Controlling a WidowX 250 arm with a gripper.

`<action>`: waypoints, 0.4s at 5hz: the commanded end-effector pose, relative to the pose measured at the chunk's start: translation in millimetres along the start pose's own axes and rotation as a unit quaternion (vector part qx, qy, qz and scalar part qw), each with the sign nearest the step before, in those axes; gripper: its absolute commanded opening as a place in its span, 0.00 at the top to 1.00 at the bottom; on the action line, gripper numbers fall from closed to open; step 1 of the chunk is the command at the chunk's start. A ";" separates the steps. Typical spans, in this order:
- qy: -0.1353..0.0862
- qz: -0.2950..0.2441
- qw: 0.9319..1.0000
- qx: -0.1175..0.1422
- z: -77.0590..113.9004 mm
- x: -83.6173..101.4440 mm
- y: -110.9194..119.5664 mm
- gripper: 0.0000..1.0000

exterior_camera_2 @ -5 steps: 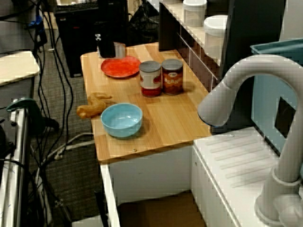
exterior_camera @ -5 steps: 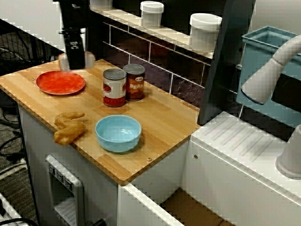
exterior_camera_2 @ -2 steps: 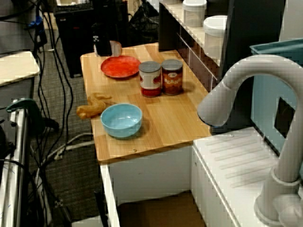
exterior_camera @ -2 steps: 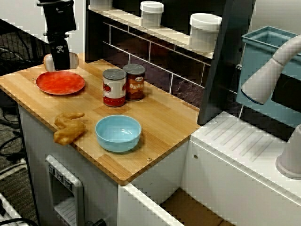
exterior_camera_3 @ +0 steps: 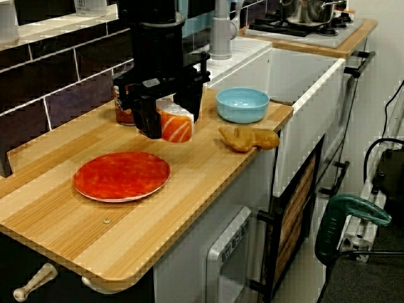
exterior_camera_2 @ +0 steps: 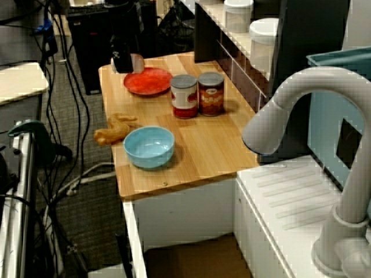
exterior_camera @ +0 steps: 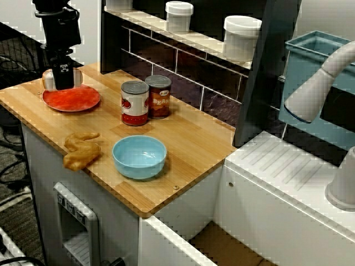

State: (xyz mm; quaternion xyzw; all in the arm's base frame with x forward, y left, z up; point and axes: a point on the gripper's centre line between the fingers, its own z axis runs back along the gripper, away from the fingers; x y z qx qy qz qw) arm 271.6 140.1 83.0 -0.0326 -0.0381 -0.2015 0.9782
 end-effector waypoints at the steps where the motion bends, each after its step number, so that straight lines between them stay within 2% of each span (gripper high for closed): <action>1: -0.024 0.039 0.997 0.067 19.7 -1.0 17.9 1.00; 2: -0.029 0.076 0.993 0.088 16.7 -4.0 21.0 1.00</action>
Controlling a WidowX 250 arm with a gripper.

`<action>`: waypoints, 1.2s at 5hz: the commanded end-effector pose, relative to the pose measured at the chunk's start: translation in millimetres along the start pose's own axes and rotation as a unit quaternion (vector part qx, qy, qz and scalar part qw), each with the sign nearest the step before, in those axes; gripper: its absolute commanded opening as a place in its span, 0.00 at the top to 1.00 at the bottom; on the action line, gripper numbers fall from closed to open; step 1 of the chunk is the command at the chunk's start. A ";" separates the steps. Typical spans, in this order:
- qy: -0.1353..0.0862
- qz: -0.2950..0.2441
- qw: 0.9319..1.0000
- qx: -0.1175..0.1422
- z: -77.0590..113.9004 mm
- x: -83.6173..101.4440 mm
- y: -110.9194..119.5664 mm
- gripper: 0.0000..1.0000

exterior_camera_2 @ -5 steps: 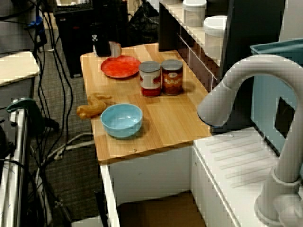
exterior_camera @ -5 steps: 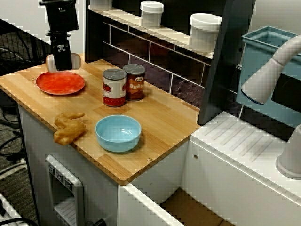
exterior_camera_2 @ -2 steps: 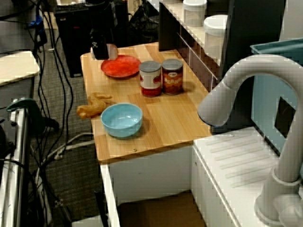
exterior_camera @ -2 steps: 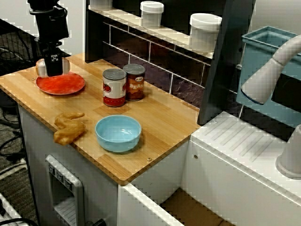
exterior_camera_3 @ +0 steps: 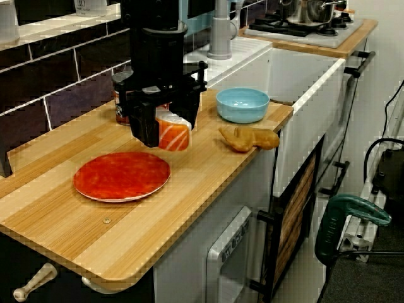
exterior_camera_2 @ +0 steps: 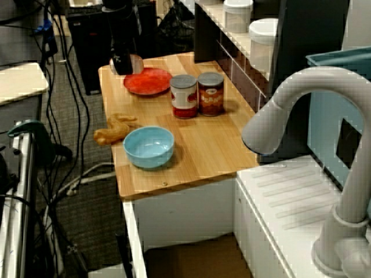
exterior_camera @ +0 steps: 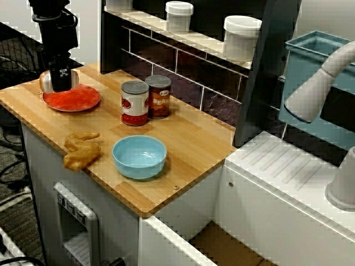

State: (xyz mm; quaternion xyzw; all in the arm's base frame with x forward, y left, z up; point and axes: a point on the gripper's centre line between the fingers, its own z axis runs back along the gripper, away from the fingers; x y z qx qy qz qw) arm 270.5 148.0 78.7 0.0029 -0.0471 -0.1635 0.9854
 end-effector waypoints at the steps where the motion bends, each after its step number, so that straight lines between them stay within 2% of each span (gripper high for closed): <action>1: -0.034 0.109 0.991 0.069 11.6 -3.4 16.8 1.00; 4: -0.029 0.138 0.987 0.074 -1.0 0.1 18.9 1.00; 6: -0.026 0.149 0.986 0.075 -3.0 14.8 29.2 1.00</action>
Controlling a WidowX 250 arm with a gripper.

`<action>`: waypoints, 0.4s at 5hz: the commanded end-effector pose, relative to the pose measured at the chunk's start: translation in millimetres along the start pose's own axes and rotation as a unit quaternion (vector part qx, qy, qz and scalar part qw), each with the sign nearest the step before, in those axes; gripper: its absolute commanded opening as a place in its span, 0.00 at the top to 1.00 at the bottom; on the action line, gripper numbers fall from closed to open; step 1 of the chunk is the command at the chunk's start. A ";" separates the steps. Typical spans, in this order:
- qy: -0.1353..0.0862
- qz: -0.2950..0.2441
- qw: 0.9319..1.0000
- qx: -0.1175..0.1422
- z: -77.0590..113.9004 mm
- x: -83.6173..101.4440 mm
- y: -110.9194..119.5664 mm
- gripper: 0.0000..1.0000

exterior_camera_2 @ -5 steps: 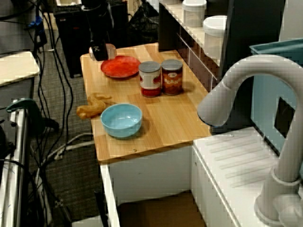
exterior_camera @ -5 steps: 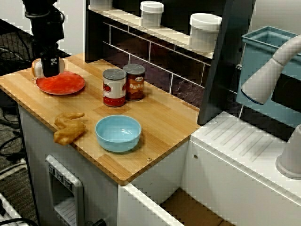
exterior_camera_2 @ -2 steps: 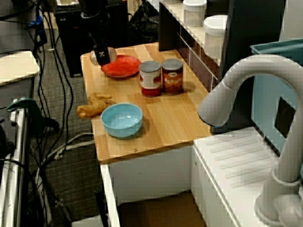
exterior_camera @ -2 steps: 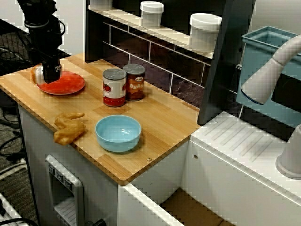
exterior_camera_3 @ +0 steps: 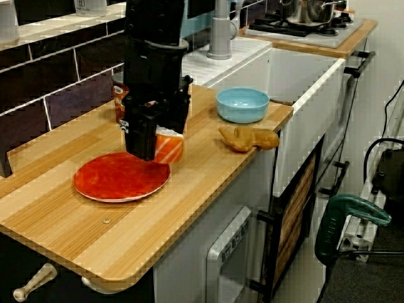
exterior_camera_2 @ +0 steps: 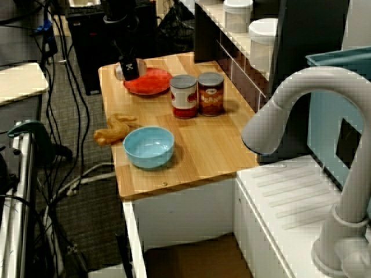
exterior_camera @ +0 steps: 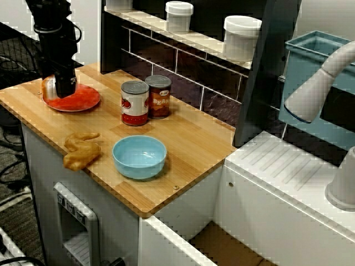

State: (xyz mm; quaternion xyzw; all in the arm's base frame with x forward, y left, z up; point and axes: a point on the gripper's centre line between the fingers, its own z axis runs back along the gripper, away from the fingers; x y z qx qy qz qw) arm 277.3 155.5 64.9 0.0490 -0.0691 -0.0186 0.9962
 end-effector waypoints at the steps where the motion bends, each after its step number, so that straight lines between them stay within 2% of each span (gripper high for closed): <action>1: -0.010 0.012 1.000 0.023 2.1 24.7 22.1 1.00; 2: -0.008 0.006 1.000 0.024 -1.1 29.1 26.0 1.00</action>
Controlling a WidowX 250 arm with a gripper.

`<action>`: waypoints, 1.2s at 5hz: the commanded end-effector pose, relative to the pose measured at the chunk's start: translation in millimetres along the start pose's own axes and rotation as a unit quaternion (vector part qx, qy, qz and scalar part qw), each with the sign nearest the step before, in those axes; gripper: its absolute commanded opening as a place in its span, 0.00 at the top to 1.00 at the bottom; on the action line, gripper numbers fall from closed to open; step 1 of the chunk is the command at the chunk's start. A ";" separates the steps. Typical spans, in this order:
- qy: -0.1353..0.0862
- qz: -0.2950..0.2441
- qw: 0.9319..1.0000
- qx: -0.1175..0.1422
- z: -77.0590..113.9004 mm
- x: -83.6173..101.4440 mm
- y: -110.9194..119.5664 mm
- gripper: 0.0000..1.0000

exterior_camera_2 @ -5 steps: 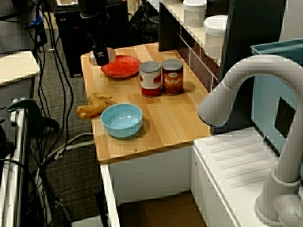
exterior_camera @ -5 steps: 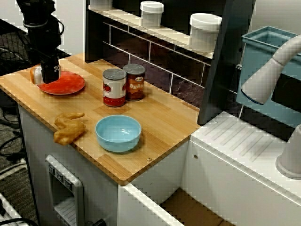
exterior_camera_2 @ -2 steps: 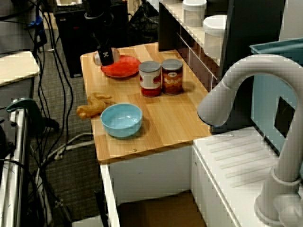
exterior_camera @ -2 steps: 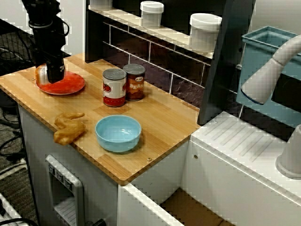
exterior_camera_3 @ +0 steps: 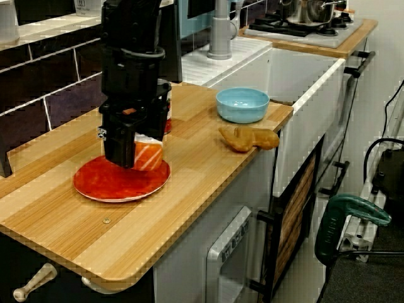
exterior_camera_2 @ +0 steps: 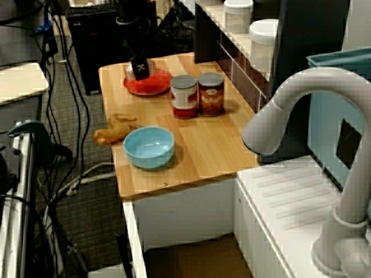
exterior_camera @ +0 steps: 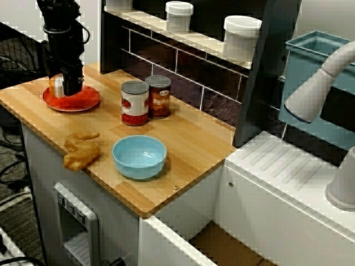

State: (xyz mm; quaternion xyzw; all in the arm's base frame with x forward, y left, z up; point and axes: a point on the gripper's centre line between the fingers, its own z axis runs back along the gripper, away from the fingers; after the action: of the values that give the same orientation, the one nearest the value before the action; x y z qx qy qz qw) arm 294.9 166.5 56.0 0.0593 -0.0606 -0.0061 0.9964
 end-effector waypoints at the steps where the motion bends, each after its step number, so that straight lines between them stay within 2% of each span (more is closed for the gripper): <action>1: -0.008 -0.017 1.000 0.018 9.3 12.8 14.1 0.12; 2: -0.001 -0.026 0.999 0.018 9.2 9.9 12.4 0.00; 3: 0.005 -0.025 1.000 0.005 9.0 9.2 14.2 0.00; 5: 0.008 -0.039 0.999 -0.033 24.3 11.7 24.2 0.00; 6: 0.007 -0.041 0.999 -0.035 29.6 8.0 29.4 0.00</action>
State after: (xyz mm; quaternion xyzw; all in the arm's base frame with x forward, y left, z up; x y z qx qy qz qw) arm 292.6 179.6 68.3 0.0097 -0.0259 -0.0446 0.9986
